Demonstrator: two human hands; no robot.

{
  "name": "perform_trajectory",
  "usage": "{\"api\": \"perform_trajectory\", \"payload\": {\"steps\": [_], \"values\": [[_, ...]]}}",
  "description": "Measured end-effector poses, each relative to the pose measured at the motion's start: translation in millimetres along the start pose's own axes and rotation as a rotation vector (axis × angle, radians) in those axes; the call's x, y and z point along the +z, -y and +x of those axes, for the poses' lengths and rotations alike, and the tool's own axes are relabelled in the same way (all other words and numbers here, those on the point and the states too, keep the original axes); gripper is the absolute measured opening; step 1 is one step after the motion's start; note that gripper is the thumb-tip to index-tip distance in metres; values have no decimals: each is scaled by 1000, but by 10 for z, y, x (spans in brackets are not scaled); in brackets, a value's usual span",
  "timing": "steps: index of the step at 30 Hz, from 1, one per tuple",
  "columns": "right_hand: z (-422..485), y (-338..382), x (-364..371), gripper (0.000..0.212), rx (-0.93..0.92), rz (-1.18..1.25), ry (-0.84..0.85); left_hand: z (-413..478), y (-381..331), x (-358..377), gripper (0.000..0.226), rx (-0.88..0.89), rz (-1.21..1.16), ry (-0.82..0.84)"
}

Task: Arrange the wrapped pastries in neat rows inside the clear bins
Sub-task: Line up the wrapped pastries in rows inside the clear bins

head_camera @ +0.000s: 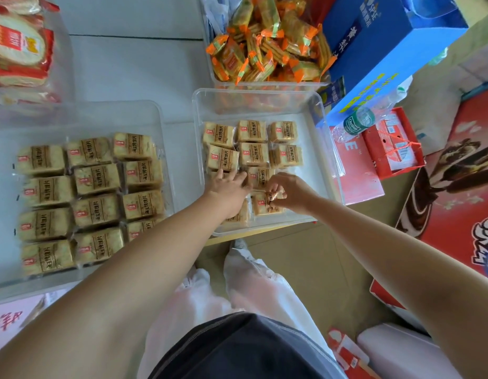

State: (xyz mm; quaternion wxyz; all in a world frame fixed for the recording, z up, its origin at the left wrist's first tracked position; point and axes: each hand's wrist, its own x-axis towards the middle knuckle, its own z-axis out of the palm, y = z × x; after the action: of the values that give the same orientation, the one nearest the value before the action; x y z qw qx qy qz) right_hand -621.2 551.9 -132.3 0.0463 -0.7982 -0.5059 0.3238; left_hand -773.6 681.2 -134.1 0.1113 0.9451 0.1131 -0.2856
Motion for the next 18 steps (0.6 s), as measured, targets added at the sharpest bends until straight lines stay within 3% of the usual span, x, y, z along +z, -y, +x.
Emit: {"api": "perform_trajectory", "payload": {"steps": [7,10,13,15,18], "values": [[85,93,60,20,8,-192,-91,-1,-7,-21,57,10,-35,-38],[104,79,49,25,80,-148,-48,-5,-13,-49,46,34,-64,-135],[84,15,-52,32,232,-224,27,54,-26,-62,60,99,-74,-189],[67,-12,-65,39,311,-260,105,106,-58,-66,74,141,-18,-124],[94,-8,17,41,354,-137,100,178,-85,-46,73,140,86,-47]]}}
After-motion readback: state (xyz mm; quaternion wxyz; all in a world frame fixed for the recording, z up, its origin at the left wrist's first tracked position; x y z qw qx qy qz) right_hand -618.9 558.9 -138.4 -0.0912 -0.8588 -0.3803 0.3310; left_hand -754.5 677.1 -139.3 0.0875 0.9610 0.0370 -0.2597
